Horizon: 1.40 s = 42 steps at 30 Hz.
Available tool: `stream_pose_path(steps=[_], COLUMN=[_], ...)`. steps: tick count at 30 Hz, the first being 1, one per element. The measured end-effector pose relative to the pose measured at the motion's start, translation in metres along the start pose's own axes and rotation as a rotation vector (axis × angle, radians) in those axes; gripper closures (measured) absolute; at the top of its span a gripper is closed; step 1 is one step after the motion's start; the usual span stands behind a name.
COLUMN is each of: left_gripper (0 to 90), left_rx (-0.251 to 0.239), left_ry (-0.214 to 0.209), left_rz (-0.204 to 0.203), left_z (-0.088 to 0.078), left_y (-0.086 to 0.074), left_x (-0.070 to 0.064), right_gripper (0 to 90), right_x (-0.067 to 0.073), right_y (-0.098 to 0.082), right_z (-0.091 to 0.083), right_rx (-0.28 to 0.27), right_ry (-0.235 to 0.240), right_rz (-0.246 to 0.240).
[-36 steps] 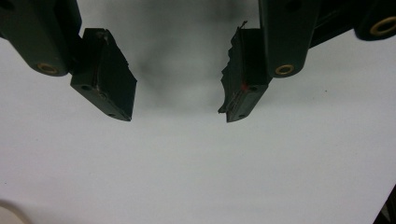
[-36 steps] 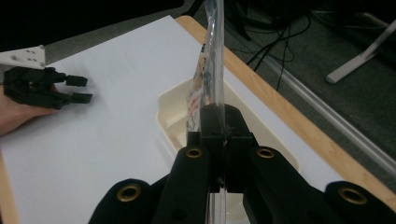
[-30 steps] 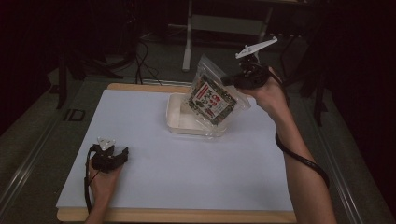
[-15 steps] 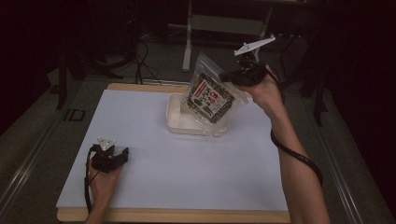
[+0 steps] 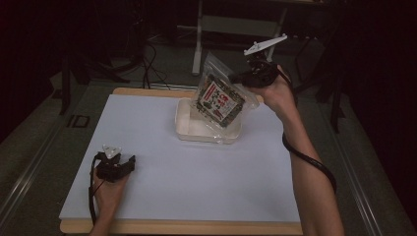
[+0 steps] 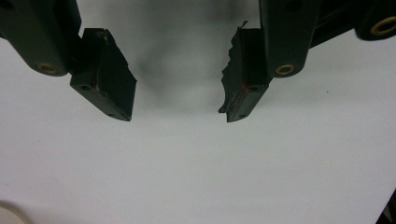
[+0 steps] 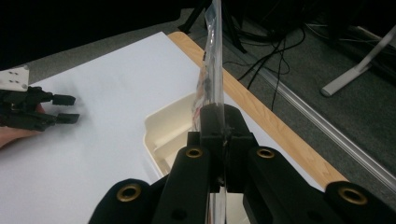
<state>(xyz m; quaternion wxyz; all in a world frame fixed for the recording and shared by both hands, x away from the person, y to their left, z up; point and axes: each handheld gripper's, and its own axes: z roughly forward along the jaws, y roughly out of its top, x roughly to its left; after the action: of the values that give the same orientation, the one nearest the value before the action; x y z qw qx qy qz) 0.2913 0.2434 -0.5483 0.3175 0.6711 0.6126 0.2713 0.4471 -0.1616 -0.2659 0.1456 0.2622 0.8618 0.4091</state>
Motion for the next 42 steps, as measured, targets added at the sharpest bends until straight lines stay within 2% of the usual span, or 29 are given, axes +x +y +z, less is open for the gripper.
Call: stream_pose_path(steps=[9, 22, 25, 31, 33, 36, 42], left_gripper=[43.6, 43.4, 43.3, 43.3, 43.2, 43.2, 43.2], left_rx=[0.003, 0.0, 0.001, 0.002, 0.004, 0.006, 0.006], left_ry=[0.002, 0.0, 0.0, 0.002, 0.002, 0.003, 0.004], left_rz=[0.002, -0.002, -0.002, -0.001, -0.001, 0.0, 0.001], left_z=[0.0, 0.0, 0.0, 0.0, 0.0, 0.0, 0.0], left_y=[0.0, 0.0, 0.0, 0.0, 0.0, 0.0, 0.0], left_x=[0.0, 0.0, 0.0, 0.0, 0.0, 0.0, 0.0], right_gripper=[89.5, 89.5, 89.4, 89.5, 89.5, 89.4, 89.4], right_x=[-0.005, -0.005, -0.005, -0.004, -0.005, -0.007, -0.01], right_y=[-0.005, -0.008, -0.011, -0.013, -0.012, -0.012, -0.017], right_z=[0.006, 0.023, 0.029, 0.033, 0.033, 0.035, 0.043], right_rx=[0.001, 0.033, 0.054, 0.058, 0.062, 0.075, 0.094], right_ry=[-0.001, 0.017, 0.027, 0.053, 0.083, 0.099, 0.092], right_rz=[0.028, 0.032, 0.035, 0.042, 0.049, 0.059, 0.071])
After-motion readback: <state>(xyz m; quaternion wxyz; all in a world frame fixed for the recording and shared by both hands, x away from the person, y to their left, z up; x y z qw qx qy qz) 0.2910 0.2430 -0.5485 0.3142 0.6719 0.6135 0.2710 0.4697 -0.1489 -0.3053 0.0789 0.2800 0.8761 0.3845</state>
